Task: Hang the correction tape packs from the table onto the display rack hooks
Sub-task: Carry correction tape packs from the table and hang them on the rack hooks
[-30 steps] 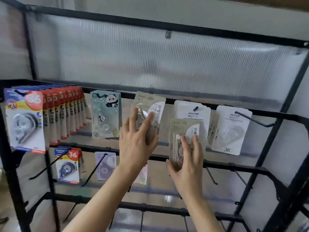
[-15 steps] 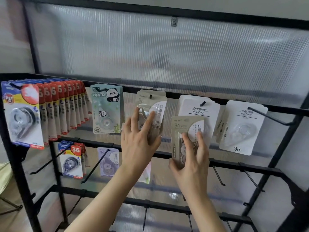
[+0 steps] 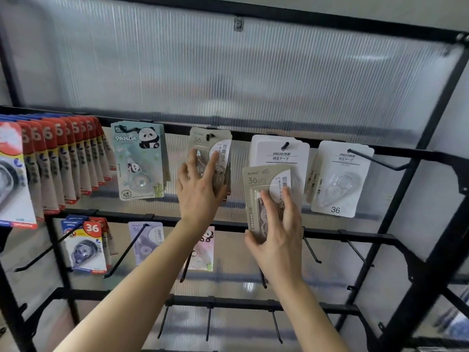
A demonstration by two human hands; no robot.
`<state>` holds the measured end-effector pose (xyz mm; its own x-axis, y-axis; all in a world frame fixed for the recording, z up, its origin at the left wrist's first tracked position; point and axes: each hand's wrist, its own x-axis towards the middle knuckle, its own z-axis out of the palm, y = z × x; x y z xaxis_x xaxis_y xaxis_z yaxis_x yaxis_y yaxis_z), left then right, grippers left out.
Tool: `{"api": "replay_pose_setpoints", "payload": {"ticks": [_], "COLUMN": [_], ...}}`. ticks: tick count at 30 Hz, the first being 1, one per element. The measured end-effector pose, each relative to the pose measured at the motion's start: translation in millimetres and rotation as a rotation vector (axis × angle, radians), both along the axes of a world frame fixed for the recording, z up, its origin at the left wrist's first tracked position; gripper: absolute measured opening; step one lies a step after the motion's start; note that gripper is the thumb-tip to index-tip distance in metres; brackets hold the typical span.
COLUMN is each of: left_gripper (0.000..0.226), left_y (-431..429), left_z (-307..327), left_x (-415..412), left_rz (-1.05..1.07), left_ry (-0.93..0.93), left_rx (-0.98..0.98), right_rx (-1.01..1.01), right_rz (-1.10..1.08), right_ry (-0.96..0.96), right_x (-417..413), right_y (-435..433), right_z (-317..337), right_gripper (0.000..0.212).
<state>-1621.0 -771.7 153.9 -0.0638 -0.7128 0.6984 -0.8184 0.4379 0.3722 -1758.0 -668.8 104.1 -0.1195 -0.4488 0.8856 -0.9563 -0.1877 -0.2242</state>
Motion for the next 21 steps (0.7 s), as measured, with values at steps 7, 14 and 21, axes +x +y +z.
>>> {"api": "replay_pose_setpoints", "payload": {"ticks": [7,14,21], "left_gripper": [0.082,0.075,0.074], "left_y": [10.8,43.1,54.8], "left_z": [-2.6,-59.5,-103.9], "left_x": [12.8,46.6,50.1], "left_rz": [-0.056,-0.116,-0.177], "left_ry": [-0.043,-0.073,-0.18], "left_rx": [0.018,0.064,0.26], "right_rx": [0.015,0.028,-0.058], "right_rz": [0.019,0.113,0.137], "right_ry": [-0.01,-0.109,-0.084], "right_x": [0.0,2.1,37.4], "right_y": [2.9,6.3,10.3], "right_z": [2.9,6.0,14.9], "right_gripper": [0.086,0.077,0.068]}}
